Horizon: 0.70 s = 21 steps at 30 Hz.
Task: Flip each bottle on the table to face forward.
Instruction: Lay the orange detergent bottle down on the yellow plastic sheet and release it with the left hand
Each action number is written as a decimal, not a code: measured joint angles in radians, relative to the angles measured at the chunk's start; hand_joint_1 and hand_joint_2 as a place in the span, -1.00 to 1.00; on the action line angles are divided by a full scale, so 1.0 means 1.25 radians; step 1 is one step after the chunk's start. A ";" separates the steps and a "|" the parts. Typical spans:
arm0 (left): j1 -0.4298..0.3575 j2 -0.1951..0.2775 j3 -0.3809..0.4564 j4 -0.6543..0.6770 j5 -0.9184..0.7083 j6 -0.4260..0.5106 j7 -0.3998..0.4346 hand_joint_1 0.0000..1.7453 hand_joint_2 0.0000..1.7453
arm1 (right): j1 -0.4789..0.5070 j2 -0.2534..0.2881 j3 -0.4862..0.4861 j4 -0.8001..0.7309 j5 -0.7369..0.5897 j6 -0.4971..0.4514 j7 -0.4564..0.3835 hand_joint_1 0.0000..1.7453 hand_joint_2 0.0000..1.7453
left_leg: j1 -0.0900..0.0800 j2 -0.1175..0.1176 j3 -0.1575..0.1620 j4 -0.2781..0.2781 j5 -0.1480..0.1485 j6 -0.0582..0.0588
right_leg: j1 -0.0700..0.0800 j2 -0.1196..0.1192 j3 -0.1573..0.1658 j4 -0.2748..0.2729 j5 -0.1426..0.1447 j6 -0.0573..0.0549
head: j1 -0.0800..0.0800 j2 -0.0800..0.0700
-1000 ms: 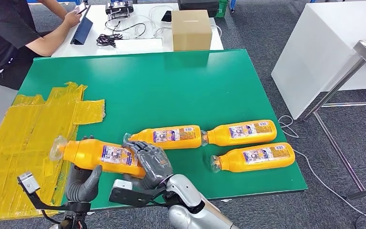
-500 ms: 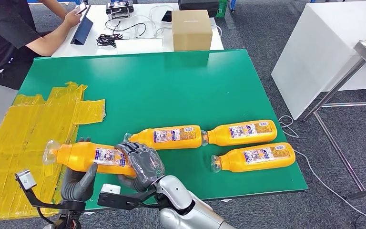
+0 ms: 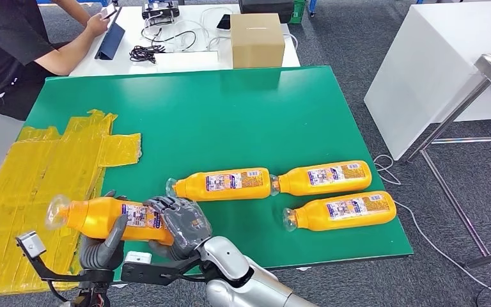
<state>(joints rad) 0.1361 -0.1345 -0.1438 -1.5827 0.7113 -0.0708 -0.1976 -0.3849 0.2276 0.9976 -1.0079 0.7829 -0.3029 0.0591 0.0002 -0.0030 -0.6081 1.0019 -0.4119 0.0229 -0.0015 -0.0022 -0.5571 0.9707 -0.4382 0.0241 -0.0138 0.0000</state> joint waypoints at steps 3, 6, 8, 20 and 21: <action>0.003 -0.003 0.004 0.000 0.002 0.000 -0.004 1.00 1.00 | 0.000 0.001 0.002 0.003 -0.006 -0.001 0.000 1.00 1.00 | 0.000 0.000 0.000 0.000 0.000 0.000 | 0.000 0.000 0.000 0.000 0.000 0.000 | 0.000 0.000; 0.004 -0.005 0.006 0.000 0.003 0.000 -0.006 1.00 1.00 | 0.000 0.001 0.003 0.004 -0.009 -0.004 0.000 0.89 1.00 | 0.000 0.000 0.000 0.000 0.000 0.000 | 0.000 0.000 0.000 0.000 0.000 0.000 | 0.000 0.000; 0.004 -0.006 0.007 0.000 0.003 0.000 -0.007 1.00 1.00 | 0.000 0.001 0.003 0.005 -0.011 -0.010 0.000 0.67 1.00 | 0.000 0.000 0.000 0.000 0.000 0.000 | 0.000 0.000 0.000 0.000 0.000 0.000 | 0.000 0.000; 0.006 -0.011 0.007 -0.007 0.003 0.000 -0.010 1.00 1.00 | 0.005 -0.002 0.000 0.005 -0.014 -0.037 0.000 0.56 1.00 | 0.000 0.000 0.000 0.000 0.000 0.000 | 0.000 0.000 0.000 0.000 0.000 0.000 | 0.000 0.000; 0.006 -0.011 0.007 -0.007 0.003 0.000 -0.010 1.00 1.00 | 0.005 -0.002 0.000 0.005 -0.014 -0.037 0.000 0.56 1.00 | 0.000 0.000 0.000 0.000 0.000 0.000 | 0.000 0.000 0.000 0.000 0.000 0.000 | 0.000 0.000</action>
<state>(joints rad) 0.1435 -0.1488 -0.1347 -1.5911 0.7153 -0.0710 -0.2102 -0.3784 0.2247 0.9979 -1.0021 0.7660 -0.3494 0.0591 0.0003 -0.0029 -0.6079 1.0019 -0.4119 0.0228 -0.0015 -0.0021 -0.5572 0.9707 -0.4382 0.0241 -0.0137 0.0000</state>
